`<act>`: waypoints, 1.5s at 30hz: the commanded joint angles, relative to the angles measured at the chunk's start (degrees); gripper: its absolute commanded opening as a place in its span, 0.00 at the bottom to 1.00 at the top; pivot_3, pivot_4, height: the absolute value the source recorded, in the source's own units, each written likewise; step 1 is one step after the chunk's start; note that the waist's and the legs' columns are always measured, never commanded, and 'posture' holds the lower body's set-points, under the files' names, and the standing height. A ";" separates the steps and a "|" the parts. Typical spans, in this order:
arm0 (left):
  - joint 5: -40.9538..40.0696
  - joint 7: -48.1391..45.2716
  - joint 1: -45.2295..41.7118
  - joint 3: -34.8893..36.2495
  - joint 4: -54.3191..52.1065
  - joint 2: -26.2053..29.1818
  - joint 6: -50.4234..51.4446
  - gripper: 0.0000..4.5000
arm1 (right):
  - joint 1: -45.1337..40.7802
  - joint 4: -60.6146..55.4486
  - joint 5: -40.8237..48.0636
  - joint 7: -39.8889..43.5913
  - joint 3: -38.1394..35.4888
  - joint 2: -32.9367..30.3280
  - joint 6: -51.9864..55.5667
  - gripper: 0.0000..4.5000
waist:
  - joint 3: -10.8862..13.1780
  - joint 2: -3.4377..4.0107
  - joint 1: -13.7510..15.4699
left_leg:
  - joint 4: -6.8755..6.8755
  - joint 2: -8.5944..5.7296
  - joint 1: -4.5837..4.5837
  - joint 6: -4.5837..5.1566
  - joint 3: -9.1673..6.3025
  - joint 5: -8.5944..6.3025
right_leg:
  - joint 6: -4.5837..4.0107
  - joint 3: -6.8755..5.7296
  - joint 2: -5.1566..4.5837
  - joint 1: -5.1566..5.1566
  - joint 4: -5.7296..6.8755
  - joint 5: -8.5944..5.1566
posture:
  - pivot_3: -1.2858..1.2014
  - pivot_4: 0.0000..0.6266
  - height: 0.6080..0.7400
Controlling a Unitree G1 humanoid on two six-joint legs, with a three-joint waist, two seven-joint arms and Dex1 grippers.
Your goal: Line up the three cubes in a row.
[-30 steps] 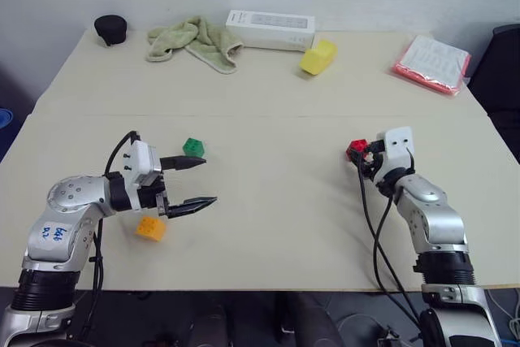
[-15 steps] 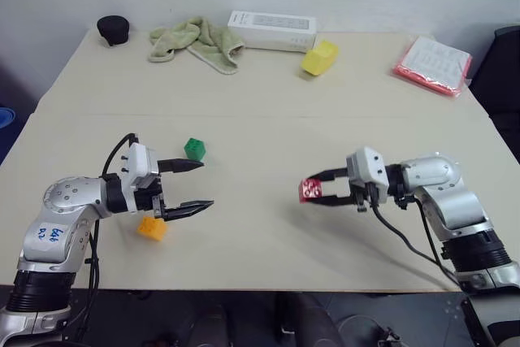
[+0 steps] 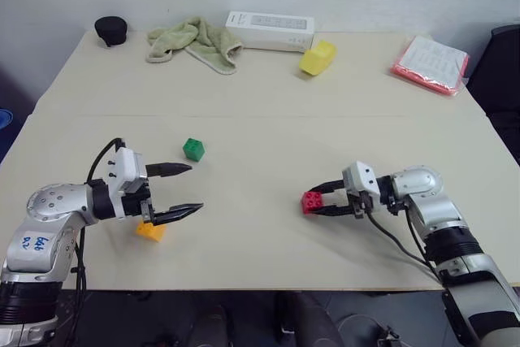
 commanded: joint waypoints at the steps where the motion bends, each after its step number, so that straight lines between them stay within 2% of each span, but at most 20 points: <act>1: -1.27 0.96 2.21 5.19 0.63 1.09 -0.40 1.00 | 0.73 -6.27 3.42 0.75 -4.39 -2.20 -0.76 0.76 | 0.02 0.03 0.06 | -0.01 0.01 -0.01 -0.01 0.00 -0.01 | -0.01 0.00 0.00 -0.01 0.00 -0.01 | 0.52 0.24 1.00; 3: -1.92 2.53 5.07 9.77 2.22 0.99 0.09 1.00 | 3.12 -11.34 5.75 -1.70 -7.87 -3.36 0.33 0.90 | 0.02 0.03 0.10 | -0.01 0.02 -0.08 -0.01 -0.01 -0.02 | -0.01 -0.02 0.00 -0.07 -0.02 -0.01 | 0.52 0.24 1.00; 5: -2.09 3.16 7.17 12.88 3.56 1.03 -0.04 1.00 | 5.28 -15.42 7.24 -3.71 -10.10 -4.02 1.90 0.98 | 0.02 0.03 0.14 | -0.01 0.03 -0.09 -0.01 -0.04 -0.03 | -0.01 -0.04 -0.01 -0.06 -0.06 -0.01 | 0.52 0.24 1.00; 8: -1.30 5.45 11.78 21.26 10.16 0.58 -2.55 1.00 | 13.92 -27.24 13.65 -9.77 -15.68 -4.11 8.97 0.98 | 0.02 0.03 0.22 | -0.02 0.05 -0.08 -0.02 -0.09 -0.07 | -0.02 -0.08 -0.03 -0.03 -0.10 -0.01 | 0.52 0.24 1.00; 11: -2.15 9.02 15.38 27.82 16.16 -0.54 -2.02 1.00 | 21.74 -32.36 17.31 -19.59 -22.96 3.39 4.74 0.98 | 0.00 -0.01 0.12 | -0.11 0.10 -0.06 0.03 -0.14 -0.19 | -0.07 -0.17 -0.02 -0.03 -0.14 -0.04 | 0.52 0.24 1.00; 13: -1.85 10.23 17.05 29.34 17.40 -1.26 -2.49 1.00 | 25.94 -34.75 14.79 -21.26 -23.45 3.97 3.54 0.98 | 0.00 0.01 0.19 | -0.12 0.10 0.00 0.17 -0.13 -0.30 | -0.07 -0.17 -0.03 0.02 -0.11 -0.04 | 0.52 0.24 1.00; 16: -2.61 11.86 18.03 29.72 15.45 -2.87 -1.73 1.00 | 30.84 -38.41 17.00 -21.94 -23.47 5.29 3.89 0.98 | 0.00 0.00 0.45 | -0.12 0.03 0.04 0.29 -0.15 -0.35 | -0.07 -0.17 -0.15 0.08 -0.11 -0.04 | 0.52 0.24 1.00; 19: -2.93 15.16 16.02 28.34 11.57 -4.84 -1.38 1.00 | 33.08 -39.13 15.58 -23.97 -23.50 6.52 1.94 0.98 | -0.04 -0.07 0.59 | -0.12 0.03 0.05 0.30 -0.19 -0.36 | -0.07 -0.18 -0.17 0.11 -0.12 -0.04 | 0.52 0.24 1.00; 21: -4.02 19.46 12.51 25.83 7.06 -6.15 2.73 1.00 | 33.30 -39.49 15.21 -24.85 -23.11 6.67 1.79 0.98 | -0.06 -0.09 0.67 | -0.12 0.01 0.05 0.29 -0.20 -0.36 | -0.07 -0.18 -0.18 0.12 -0.11 -0.04 | 0.52 0.24 1.00; 25: -7.27 30.79 5.91 19.70 -3.65 -7.70 16.85 1.00 | 32.29 -39.62 15.43 -25.34 -22.80 5.84 1.81 0.98 | -0.06 -0.09 0.47 | -0.12 0.00 0.05 0.27 -0.20 -0.34 | -0.06 -0.18 -0.17 0.12 -0.07 -0.03 | 0.52 0.24 1.00; 28: -6.64 39.85 -3.33 10.98 -9.34 -9.94 26.57 1.00 | 30.53 -38.94 15.41 -25.65 -22.80 5.40 1.84 0.98 | -0.06 -0.10 0.48 | -0.11 -0.04 0.05 -0.01 -0.19 -0.16 | -0.02 -0.16 -0.16 0.12 -0.05 -0.01 | 0.52 0.24 1.00; 31: -0.90 45.49 -10.24 2.73 -7.60 -10.63 31.49 1.00 | 29.29 -38.57 15.14 -25.37 -21.98 5.43 1.95 0.98 | -0.06 -0.10 0.28 | -0.11 -0.08 0.09 -0.07 -0.16 -0.13 | 0.00 -0.12 -0.08 0.15 -0.03 0.00 | 0.52 0.24 1.00; 36: 7.00 51.43 -17.65 -4.96 0.43 -13.38 32.81 1.00 | 27.96 -38.80 14.32 -25.73 -20.92 5.60 1.87 0.98 | -0.06 -0.10 0.08 | -0.19 0.00 0.17 -0.22 0.00 -0.03 | 0.00 0.01 0.11 0.06 -0.01 0.00 | 0.52 0.24 1.00; 45: 12.40 47.74 -22.19 -10.60 10.49 -17.63 26.09 1.00 | 29.39 -41.33 13.33 -27.90 -20.26 5.42 1.88 0.98 | -0.05 -0.12 1.12 | -0.11 -0.07 0.10 -0.19 -0.01 0.01 | -0.01 0.00 0.04 0.06 -0.01 0.00 | 0.52 0.24 1.00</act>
